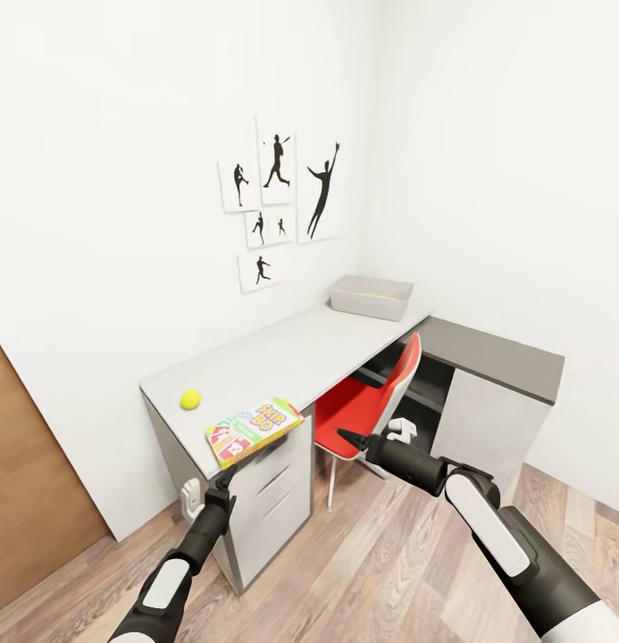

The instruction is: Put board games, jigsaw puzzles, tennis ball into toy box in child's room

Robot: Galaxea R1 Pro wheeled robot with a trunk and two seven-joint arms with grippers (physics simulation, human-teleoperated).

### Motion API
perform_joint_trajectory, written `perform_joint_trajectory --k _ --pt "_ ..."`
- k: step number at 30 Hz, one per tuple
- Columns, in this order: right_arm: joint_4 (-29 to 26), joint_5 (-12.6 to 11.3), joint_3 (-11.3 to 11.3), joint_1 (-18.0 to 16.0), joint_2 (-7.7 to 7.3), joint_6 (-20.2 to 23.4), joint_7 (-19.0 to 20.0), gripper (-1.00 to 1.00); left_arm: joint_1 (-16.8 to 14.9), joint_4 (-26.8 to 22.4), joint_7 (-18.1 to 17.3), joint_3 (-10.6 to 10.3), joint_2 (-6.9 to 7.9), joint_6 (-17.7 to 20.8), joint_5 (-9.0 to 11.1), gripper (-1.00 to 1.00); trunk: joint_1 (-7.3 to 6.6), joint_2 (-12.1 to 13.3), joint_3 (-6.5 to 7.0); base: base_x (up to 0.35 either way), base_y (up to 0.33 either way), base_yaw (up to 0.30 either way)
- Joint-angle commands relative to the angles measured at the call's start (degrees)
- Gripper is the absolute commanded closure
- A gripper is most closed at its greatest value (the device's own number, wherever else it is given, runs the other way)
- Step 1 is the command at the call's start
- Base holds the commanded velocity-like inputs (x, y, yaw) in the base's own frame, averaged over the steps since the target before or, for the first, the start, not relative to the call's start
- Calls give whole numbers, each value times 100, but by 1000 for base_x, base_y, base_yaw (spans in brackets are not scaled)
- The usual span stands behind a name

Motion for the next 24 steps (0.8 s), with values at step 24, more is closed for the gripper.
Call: perform_joint_trajectory --k 24 --pt "-29 -12 3 -5 -5 15 -4 -100 -6 5 -12 22 -31 -226 -17 -100 0 -4 4 44 -194 124"
